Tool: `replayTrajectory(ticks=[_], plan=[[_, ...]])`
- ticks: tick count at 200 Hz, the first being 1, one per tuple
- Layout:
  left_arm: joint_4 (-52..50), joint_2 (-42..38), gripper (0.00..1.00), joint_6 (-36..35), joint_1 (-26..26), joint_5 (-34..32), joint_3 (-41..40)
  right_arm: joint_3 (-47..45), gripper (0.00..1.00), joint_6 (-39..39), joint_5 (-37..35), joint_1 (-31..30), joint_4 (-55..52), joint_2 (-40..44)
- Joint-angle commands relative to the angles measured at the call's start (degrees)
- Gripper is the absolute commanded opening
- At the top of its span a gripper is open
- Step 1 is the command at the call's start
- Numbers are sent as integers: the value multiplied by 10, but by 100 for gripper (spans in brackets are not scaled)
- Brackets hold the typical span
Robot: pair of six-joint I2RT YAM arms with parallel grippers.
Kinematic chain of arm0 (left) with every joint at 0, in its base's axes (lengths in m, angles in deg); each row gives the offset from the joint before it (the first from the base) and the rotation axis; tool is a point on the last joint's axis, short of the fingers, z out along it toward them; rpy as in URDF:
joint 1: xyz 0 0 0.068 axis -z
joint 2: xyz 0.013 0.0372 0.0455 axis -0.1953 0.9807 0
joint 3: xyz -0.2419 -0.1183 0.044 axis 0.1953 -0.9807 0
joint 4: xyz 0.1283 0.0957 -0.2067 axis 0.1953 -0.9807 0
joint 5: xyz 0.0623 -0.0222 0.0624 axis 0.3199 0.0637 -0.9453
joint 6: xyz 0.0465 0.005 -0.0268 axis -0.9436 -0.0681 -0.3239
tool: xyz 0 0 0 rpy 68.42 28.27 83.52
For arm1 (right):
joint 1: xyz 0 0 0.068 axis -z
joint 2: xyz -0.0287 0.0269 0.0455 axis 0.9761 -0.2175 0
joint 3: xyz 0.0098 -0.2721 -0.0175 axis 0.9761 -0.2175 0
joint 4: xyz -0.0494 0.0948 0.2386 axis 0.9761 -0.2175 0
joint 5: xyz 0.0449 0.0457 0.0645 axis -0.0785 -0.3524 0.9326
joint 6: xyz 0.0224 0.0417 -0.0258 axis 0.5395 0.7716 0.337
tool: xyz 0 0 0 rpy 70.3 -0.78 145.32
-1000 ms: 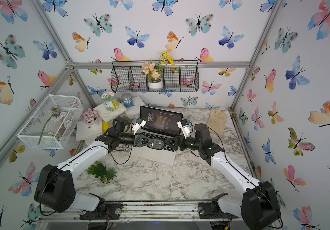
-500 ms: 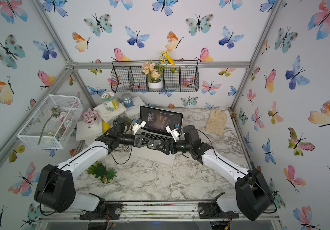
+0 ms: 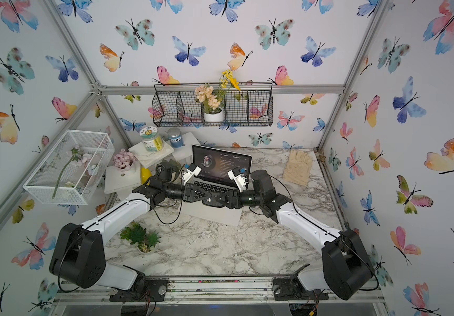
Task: Remove the wireless mouse receiver from the laptop
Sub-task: Remove the lid from the mouse.
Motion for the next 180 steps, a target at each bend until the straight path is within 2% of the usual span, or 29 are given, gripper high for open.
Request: replayTrajectory(ticks=[1, 11, 48, 100, 138, 166, 173, 180], plan=[[6, 5, 0, 5, -7, 29, -3, 7, 52, 3, 9, -3, 12, -8], [7, 5, 0, 5, -7, 28, -3, 9, 55, 5, 13, -3, 13, -11], [6, 9, 0, 7, -8, 27, -1, 10, 57, 0, 23, -3, 1, -21], [0, 10, 0, 2, -10, 29, 0, 8, 40, -4, 15, -3, -3, -19], [-2, 12, 0, 0, -10, 33, 0, 9, 37, 0, 14, -3, 1, -18], [-1, 15, 0, 1, -10, 34, -1, 11, 41, 9, 23, -3, 15, -25], [-1, 15, 0, 1, -10, 34, -2, 11, 45, 11, 26, -3, 15, -26], [-1, 15, 0, 0, -10, 33, -3, 12, 53, 12, 27, -3, 15, -26]])
